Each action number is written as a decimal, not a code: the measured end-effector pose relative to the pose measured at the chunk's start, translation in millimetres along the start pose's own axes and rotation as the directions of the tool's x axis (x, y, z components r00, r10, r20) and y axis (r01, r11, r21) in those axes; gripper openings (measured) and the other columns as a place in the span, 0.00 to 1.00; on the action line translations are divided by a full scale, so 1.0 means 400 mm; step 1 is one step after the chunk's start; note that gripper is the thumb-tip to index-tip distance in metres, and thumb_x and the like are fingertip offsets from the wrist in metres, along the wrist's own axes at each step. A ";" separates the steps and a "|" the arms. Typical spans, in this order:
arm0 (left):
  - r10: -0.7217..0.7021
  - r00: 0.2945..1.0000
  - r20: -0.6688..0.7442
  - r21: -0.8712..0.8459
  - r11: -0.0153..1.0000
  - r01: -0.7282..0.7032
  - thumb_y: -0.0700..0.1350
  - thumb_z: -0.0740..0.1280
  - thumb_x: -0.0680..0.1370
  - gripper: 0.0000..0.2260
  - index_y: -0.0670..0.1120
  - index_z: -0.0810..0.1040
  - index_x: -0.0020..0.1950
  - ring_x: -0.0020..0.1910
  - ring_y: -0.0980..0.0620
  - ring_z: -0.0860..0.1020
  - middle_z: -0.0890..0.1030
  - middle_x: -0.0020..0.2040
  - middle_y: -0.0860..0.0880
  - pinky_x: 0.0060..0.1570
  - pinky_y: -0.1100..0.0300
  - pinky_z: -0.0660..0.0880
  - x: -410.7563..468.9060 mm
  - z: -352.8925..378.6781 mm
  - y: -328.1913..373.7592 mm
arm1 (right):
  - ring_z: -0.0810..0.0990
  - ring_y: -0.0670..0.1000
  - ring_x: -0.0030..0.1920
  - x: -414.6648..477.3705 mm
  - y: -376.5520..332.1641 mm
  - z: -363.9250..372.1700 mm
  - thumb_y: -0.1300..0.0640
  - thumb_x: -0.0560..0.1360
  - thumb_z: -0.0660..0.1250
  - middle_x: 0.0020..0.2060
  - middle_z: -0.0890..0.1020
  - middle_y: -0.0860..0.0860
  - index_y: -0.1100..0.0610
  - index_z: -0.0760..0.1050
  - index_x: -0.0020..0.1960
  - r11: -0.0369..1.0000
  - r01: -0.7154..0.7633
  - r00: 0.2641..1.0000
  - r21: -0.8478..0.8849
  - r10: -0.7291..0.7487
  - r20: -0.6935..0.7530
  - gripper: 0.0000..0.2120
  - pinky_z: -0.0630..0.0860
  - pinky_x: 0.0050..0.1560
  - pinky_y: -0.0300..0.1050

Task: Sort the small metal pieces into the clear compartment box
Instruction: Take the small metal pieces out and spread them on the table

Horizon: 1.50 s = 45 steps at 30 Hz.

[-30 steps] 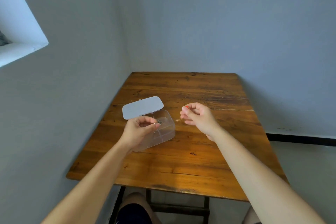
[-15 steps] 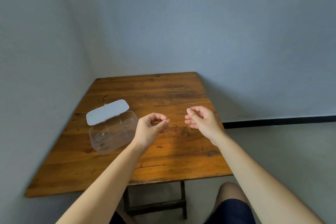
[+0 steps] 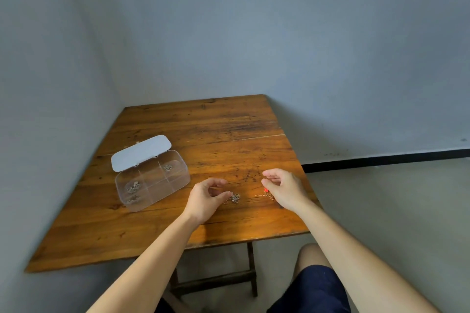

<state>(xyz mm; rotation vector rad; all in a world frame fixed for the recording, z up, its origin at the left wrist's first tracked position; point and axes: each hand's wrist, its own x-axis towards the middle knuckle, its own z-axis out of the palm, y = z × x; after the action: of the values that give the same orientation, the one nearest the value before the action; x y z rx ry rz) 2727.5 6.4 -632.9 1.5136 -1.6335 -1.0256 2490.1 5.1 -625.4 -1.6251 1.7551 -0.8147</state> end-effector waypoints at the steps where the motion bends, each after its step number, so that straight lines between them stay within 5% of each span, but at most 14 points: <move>1: 0.010 1.000 -0.004 0.033 0.999 -0.010 0.47 0.74 0.75 0.15 0.51 0.80 0.60 0.51 0.56 0.80 0.80 0.55 0.55 0.45 0.66 0.77 0.000 -0.012 -0.001 | 0.77 0.46 0.60 0.003 -0.009 0.004 0.52 0.79 0.68 0.60 0.81 0.47 0.51 0.78 0.64 1.000 0.010 1.000 -0.011 -0.010 0.002 0.14 0.71 0.60 0.40; 8: 0.076 0.988 -0.138 0.184 0.982 -0.050 0.47 0.73 0.75 0.18 0.50 0.77 0.65 0.54 0.54 0.78 0.78 0.58 0.52 0.50 0.65 0.75 -0.016 -0.154 -0.037 | 0.75 0.47 0.64 0.038 -0.108 0.090 0.52 0.79 0.68 0.64 0.78 0.47 0.49 0.75 0.66 0.993 0.105 0.991 -0.057 -0.100 0.092 0.16 0.71 0.61 0.44; 13: 0.056 0.967 -0.249 0.232 0.973 0.003 0.46 0.73 0.76 0.19 0.47 0.76 0.65 0.52 0.54 0.78 0.79 0.57 0.50 0.43 0.70 0.72 -0.005 -0.287 -0.077 | 0.74 0.47 0.65 0.072 -0.213 0.200 0.51 0.78 0.67 0.66 0.76 0.47 0.49 0.73 0.68 0.973 0.218 0.963 -0.076 -0.203 0.175 0.18 0.70 0.62 0.44; 18: 0.038 0.951 -0.307 0.382 0.920 0.086 0.47 0.73 0.75 0.19 0.46 0.77 0.65 0.53 0.51 0.78 0.80 0.58 0.48 0.48 0.60 0.75 0.025 -0.396 -0.114 | 0.72 0.51 0.68 0.119 -0.302 0.290 0.50 0.80 0.64 0.69 0.73 0.48 0.48 0.71 0.69 0.916 0.360 0.907 -0.177 -0.299 0.297 0.18 0.72 0.64 0.51; 20: 0.007 0.955 -0.295 0.465 0.875 0.137 0.49 0.72 0.76 0.19 0.48 0.76 0.66 0.58 0.49 0.78 0.80 0.61 0.48 0.52 0.57 0.75 0.033 -0.429 -0.124 | 0.70 0.52 0.69 0.144 -0.336 0.312 0.51 0.81 0.63 0.69 0.73 0.49 0.50 0.71 0.70 0.888 0.412 0.880 -0.202 -0.331 0.341 0.18 0.69 0.66 0.52; 24: 0.002 0.975 -0.224 0.762 0.624 0.174 0.54 0.68 0.77 0.17 0.54 0.76 0.65 0.62 0.49 0.76 0.80 0.62 0.52 0.62 0.45 0.64 0.059 -0.472 -0.145 | 0.67 0.53 0.72 0.206 -0.389 0.344 0.51 0.80 0.64 0.70 0.73 0.50 0.51 0.71 0.71 0.840 0.472 0.850 -0.267 -0.353 0.391 0.19 0.67 0.70 0.55; 28: -0.020 0.988 -0.151 0.805 0.577 0.135 0.56 0.69 0.76 0.16 0.55 0.77 0.63 0.60 0.50 0.76 0.81 0.59 0.53 0.59 0.46 0.64 0.077 -0.479 -0.166 | 0.66 0.55 0.72 0.256 -0.419 0.373 0.51 0.79 0.65 0.71 0.73 0.52 0.51 0.68 0.74 0.750 0.540 0.800 -0.381 -0.316 0.510 0.23 0.68 0.67 0.57; 33: -0.060 0.993 -0.102 0.674 0.730 0.113 0.52 0.72 0.75 0.19 0.52 0.76 0.64 0.56 0.52 0.78 0.80 0.60 0.52 0.53 0.56 0.77 0.080 -0.458 -0.200 | 0.66 0.58 0.71 0.288 -0.433 0.421 0.49 0.78 0.67 0.71 0.71 0.55 0.54 0.65 0.76 0.643 0.610 0.741 -0.464 -0.255 0.621 0.29 0.66 0.67 0.58; 45: -0.120 0.985 -0.126 0.467 0.869 0.165 0.43 0.74 0.75 0.18 0.54 0.70 0.58 0.43 0.57 0.79 0.81 0.45 0.56 0.42 0.61 0.78 0.085 -0.457 -0.214 | 0.68 0.55 0.66 0.324 -0.408 0.455 0.51 0.77 0.69 0.63 0.76 0.51 0.46 0.74 0.70 0.748 0.558 0.730 -0.359 -0.237 0.641 0.21 0.71 0.63 0.56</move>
<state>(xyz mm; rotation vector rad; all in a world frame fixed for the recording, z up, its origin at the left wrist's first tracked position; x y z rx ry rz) 2925.0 -47.2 -625.4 1.9980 -1.8140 -0.6316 2725.4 -140.3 -615.8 -2.3886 1.2341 0.0562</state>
